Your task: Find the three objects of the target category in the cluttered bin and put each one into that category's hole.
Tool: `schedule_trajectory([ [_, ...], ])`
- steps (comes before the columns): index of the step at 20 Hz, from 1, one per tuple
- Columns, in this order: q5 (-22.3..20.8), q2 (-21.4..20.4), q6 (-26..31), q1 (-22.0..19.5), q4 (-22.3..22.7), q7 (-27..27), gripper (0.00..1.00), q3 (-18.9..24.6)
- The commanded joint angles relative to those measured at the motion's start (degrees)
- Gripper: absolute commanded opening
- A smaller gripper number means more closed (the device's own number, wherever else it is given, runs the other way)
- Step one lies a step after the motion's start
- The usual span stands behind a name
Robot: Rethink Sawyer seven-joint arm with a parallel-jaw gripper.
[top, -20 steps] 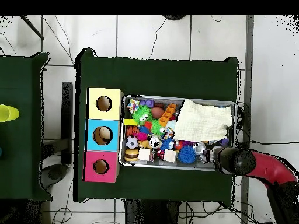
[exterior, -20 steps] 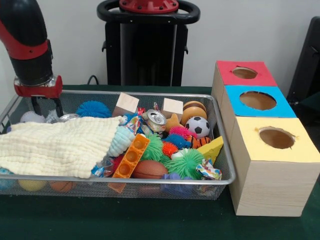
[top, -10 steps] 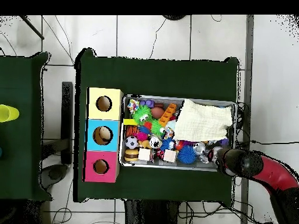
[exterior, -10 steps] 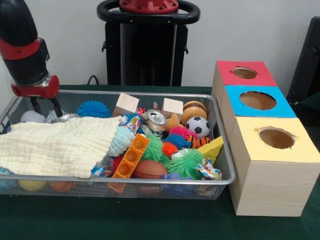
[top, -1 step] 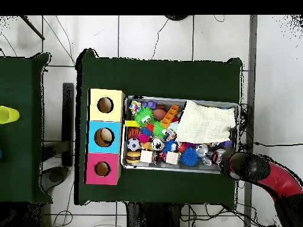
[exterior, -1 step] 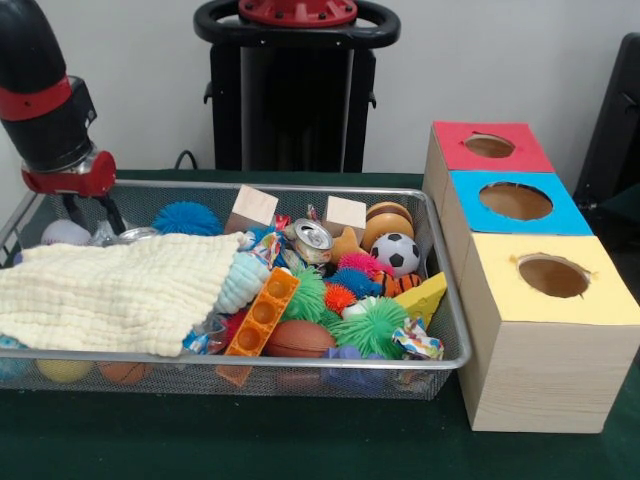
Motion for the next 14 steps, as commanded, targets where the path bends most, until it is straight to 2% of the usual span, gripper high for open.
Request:
schedule_trajectory([
  [1,-12.55,19.46,-14.67,-2.91,3.02,-0.4,1.0,-8.14],
  [14,-8.32,25.06,-17.81,-10.37,3.11,-2.1,1.0,-4.89],
])
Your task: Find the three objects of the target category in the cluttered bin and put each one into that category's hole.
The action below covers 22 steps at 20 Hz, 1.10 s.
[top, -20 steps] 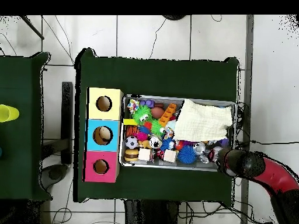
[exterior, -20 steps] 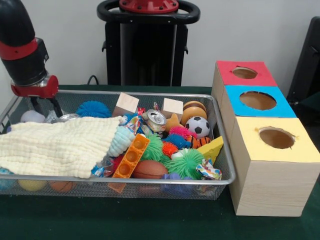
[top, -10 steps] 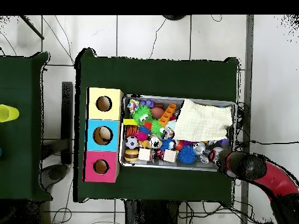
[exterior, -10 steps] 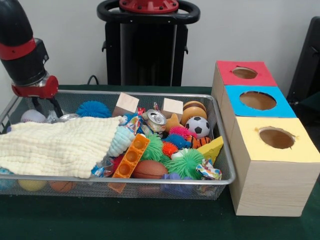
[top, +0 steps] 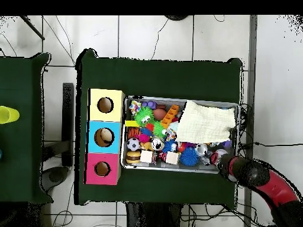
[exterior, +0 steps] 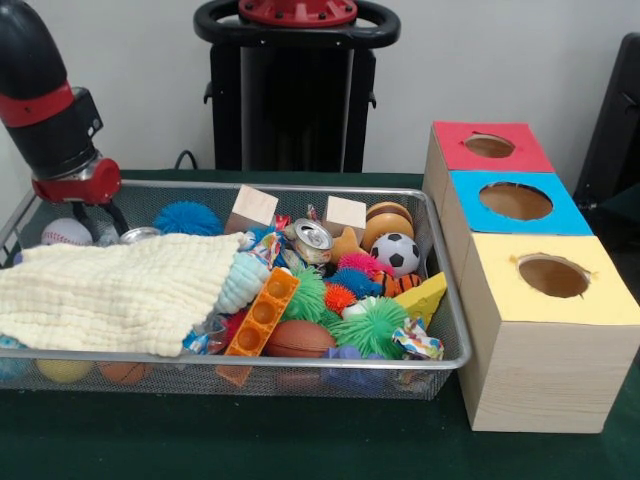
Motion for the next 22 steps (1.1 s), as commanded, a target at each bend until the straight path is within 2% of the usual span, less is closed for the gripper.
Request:
schedule_trajectory([
  [1,-10.2,22.18,-12.54,-5.37,0.44,-2.13,1.0,-7.33],
  [5,-9.32,22.59,-11.8,-6.37,0.53,-2.42,1.0,-6.81],
  [9,-10.24,22.46,-12.12,-6.41,0.54,-3.02,1.0,-6.65],
  [10,-10.94,22.29,-12.67,-6.22,0.54,-2.84,0.0,-6.68],
  [22,-12.49,21.27,-12.9,-5.93,0.8,-3.78,0.0,-6.55],
])
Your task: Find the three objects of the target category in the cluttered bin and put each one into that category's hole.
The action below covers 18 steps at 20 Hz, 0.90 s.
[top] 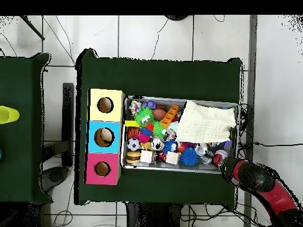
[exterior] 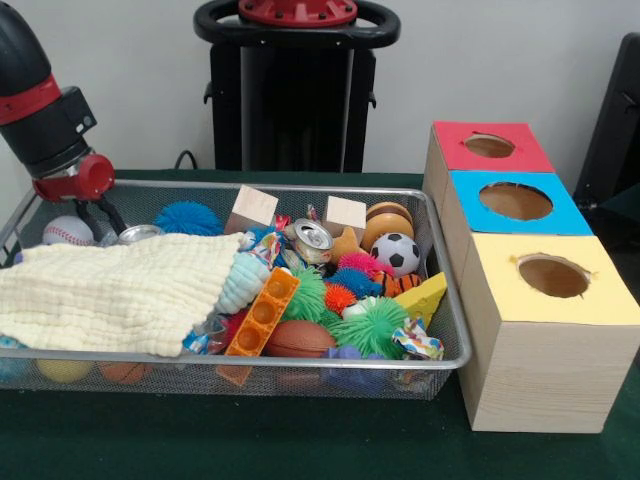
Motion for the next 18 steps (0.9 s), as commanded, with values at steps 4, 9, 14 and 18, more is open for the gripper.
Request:
schedule_trajectory([
  [4,-16.91,17.41,-13.84,1.5,-0.66,-2.9,0.0,-10.76],
  [9,-18.11,13.85,-15.29,3.58,0.86,-1.55,0.0,-10.53],
  [14,-20.49,4.98,-17.12,7.56,5.76,1.19,0.0,-10.33],
  [18,-19.85,1.28,-17.93,9.77,7.9,3.09,0.0,-10.62],
])
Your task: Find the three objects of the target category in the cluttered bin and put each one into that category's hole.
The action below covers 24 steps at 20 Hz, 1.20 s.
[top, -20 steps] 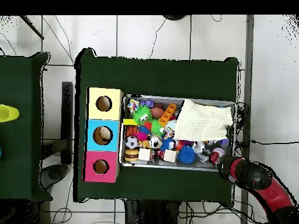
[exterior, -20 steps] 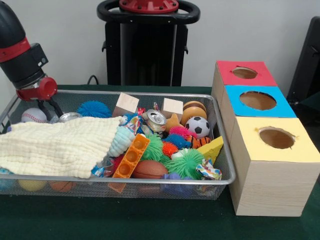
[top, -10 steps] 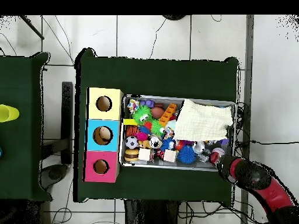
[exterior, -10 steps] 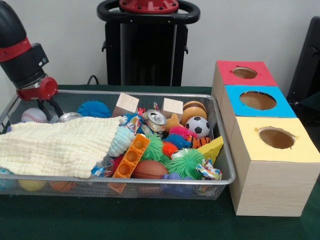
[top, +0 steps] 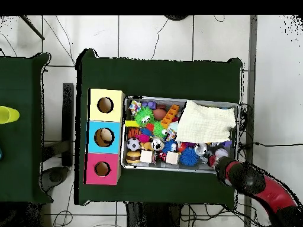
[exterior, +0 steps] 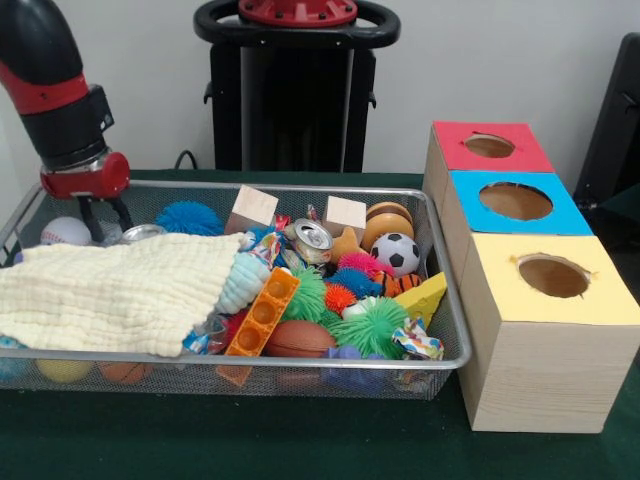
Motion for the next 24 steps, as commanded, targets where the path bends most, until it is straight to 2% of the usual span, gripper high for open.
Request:
schedule_trajectory([
  [1,-11.99,4.98,-10.03,5.61,5.02,3.37,0.0,-8.74],
  [11,-7.48,-1.6,-10.26,9.2,8.1,4.03,0.0,-8.85],
  [18,-3.68,-10.02,-6.47,10.31,12.98,3.98,0.0,-7.58],
  [24,-1.16,-15.03,-3.96,9.55,16.01,2.95,0.0,-5.53],
])
